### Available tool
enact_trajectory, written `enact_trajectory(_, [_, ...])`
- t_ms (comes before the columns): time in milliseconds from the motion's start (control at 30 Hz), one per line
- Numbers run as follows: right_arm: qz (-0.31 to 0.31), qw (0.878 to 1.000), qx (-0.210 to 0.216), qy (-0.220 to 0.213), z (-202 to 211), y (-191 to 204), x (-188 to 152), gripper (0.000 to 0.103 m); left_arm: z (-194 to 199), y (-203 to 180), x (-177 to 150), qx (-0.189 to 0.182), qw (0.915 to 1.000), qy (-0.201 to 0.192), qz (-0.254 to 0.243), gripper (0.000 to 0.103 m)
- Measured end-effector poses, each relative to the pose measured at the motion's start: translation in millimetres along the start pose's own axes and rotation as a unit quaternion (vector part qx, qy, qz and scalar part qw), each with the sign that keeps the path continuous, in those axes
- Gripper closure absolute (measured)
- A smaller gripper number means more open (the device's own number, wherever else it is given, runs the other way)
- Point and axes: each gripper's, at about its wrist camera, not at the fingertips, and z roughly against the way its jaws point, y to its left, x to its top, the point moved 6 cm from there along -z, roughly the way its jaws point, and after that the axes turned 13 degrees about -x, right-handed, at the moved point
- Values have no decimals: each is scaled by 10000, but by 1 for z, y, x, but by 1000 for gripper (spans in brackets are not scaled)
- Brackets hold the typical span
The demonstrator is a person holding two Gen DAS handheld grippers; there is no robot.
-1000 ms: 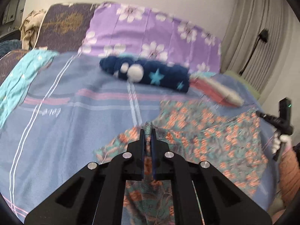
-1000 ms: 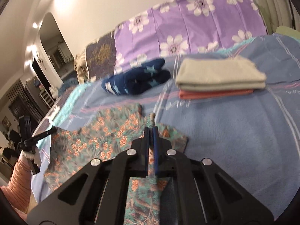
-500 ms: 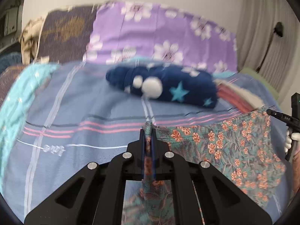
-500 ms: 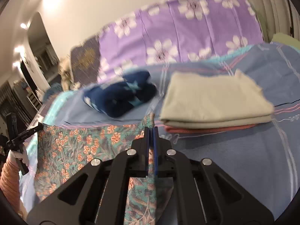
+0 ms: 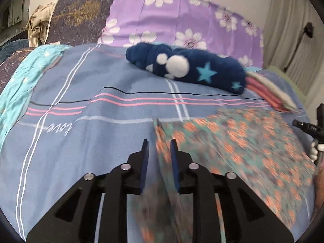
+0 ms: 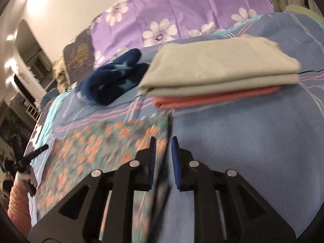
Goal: Fold small clothes
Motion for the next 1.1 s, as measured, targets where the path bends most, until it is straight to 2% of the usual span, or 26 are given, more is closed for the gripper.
enact_trajectory(67, [117, 9999, 40, -23, 28, -3, -24, 76, 31, -9, -23, -207, 9997, -141, 77, 76])
enact_trajectory(200, [-37, 9999, 147, -26, 67, -11, -66, 72, 72, -17, -67, -351, 9983, -291, 366, 65])
enact_trajectory(300, [-230, 9994, 259, 23, 88, -16, -97, 72, 94, -29, -99, -605, 9956, -350, 622, 64])
enact_trajectory(400, [-274, 9991, 312, 66, 102, -14, -121, 70, 104, -49, -123, -724, 9958, -252, 500, 64])
enact_trajectory(533, [-274, 9991, 301, 101, 113, -8, -140, 67, 101, -77, -150, -744, 9972, 75, 35, 64])
enact_trajectory(567, [-290, 9991, 304, 101, 114, -7, -142, 67, 96, -81, -156, -709, 9973, 199, -65, 66])
enact_trajectory(600, [-336, 9988, 333, 98, 116, -7, -144, 67, 89, -83, -161, -634, 9972, 346, -198, 87])
enact_trajectory(633, [-378, 9986, 362, 97, 118, -7, -146, 66, 86, -84, -165, -497, 9973, 451, -292, 103])
enact_trajectory(833, [-345, 9986, 405, -25, 136, -4, -154, 64, 118, -66, -162, -199, 9996, 165, -142, 103])
enact_trajectory(967, [-440, 9984, 349, -8, 138, -10, -160, 63, 123, -45, -175, 174, 9994, 301, 37, 103])
enact_trajectory(1033, [-490, 9983, 317, 40, 135, -13, -162, 62, 124, -48, -176, 121, 9996, 226, 124, 103])
enact_trajectory(1100, [-486, 9983, 302, 69, 133, -12, -163, 63, 125, -65, -170, -27, 10000, 83, 1, 103])
